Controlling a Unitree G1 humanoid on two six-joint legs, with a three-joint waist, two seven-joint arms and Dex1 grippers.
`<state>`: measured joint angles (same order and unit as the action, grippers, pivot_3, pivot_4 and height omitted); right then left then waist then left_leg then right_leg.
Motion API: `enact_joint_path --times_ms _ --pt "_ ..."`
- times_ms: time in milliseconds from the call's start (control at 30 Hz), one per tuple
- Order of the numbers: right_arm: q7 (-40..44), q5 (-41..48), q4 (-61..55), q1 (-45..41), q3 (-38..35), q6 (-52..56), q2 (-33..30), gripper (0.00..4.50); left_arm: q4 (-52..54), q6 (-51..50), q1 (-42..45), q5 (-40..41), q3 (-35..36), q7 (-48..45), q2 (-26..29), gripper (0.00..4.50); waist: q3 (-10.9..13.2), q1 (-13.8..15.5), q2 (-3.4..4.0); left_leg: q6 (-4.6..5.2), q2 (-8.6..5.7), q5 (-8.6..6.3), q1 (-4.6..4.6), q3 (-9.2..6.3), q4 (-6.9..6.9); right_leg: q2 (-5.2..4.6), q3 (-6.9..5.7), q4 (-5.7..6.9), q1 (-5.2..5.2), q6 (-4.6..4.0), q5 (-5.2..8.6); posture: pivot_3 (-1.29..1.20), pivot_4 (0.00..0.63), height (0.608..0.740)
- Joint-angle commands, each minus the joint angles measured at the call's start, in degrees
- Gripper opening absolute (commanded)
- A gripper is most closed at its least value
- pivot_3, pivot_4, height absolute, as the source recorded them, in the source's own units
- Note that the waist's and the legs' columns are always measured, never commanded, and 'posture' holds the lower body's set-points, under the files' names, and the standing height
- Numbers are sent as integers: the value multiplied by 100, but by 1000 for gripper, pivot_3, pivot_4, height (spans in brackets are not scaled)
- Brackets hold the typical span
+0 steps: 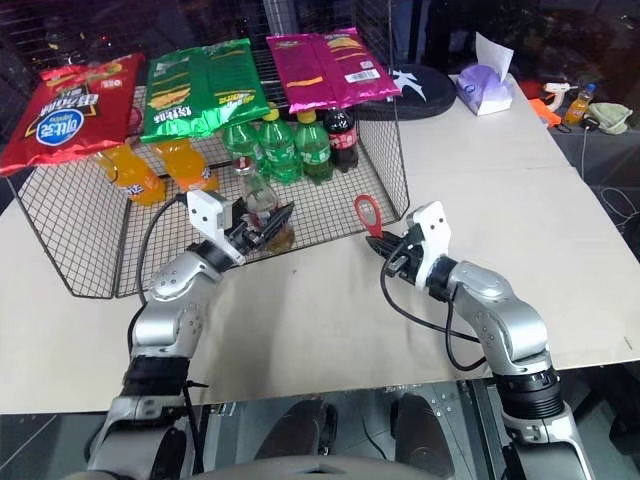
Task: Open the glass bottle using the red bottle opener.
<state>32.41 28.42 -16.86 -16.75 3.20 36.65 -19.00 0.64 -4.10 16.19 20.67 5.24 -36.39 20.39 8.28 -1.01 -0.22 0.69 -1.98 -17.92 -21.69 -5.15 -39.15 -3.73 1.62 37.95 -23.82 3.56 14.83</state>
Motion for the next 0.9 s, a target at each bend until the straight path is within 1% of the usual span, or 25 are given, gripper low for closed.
enact_joint_path --times_ms 33,133,233,400,733,767,800,833,900 --pt "76 42 11 -217 -257 -273 -36 0 1209 -482 -399 458 -134 -301 218 2733 0 -10 1 0 0 0 -1 0 0 0 1 -1 -1 0 0 0 150 740" --pt "65 -3 115 -323 -317 -407 -24 0 1715 -822 -807 567 -325 -440 356 2733 1 -2 1 0 -1 0 -2 3 1 -2 2 -3 0 0 0 0 150 740" --pt "62 -45 171 -401 -327 -533 5 0 1957 -912 -1024 478 -491 -471 415 2733 1 24 2 0 0 0 -2 -1 0 0 -1 -1 0 0 0 0 150 740" --pt "50 -116 251 -476 -260 -695 62 0 1896 -628 -1190 213 -649 -368 251 2733 1 26 3 1 -2 0 -1 1 -1 -2 -1 -4 3 0 0 0 150 740" --pt "79 -193 238 -412 -184 -777 100 0 1786 -114 -1219 -52 -574 -228 32 2733 1 33 3 1 -3 0 -1 0 -2 -3 -3 -3 3 0 0 0 150 740" --pt "83 -200 243 -413 -184 -783 101 0 1777 -79 -1231 -68 -567 -224 18 3742 1 32 2 1 -3 0 -2 0 -2 -3 -3 -3 3 0 0 0 150 740" --pt "87 -204 248 -415 -185 -788 102 0 1772 -61 -1240 -64 -559 -221 1 3960 1 28 2 1 -3 0 -2 0 -2 -3 -3 -4 3 0 0 0 150 740" --pt "97 -210 259 -417 -184 -796 103 0 1777 -38 -1247 -68 -533 -183 -20 4462 1 25 3 1 -2 0 -1 1 -2 -3 -2 -3 3 0 0 0 150 740" --pt "120 -223 290 -419 -177 -815 108 0 1786 3 -1256 -100 -501 -120 -36 4462 1 22 3 1 -2 0 -1 1 -2 -3 -2 -3 3 0 0 0 150 740"
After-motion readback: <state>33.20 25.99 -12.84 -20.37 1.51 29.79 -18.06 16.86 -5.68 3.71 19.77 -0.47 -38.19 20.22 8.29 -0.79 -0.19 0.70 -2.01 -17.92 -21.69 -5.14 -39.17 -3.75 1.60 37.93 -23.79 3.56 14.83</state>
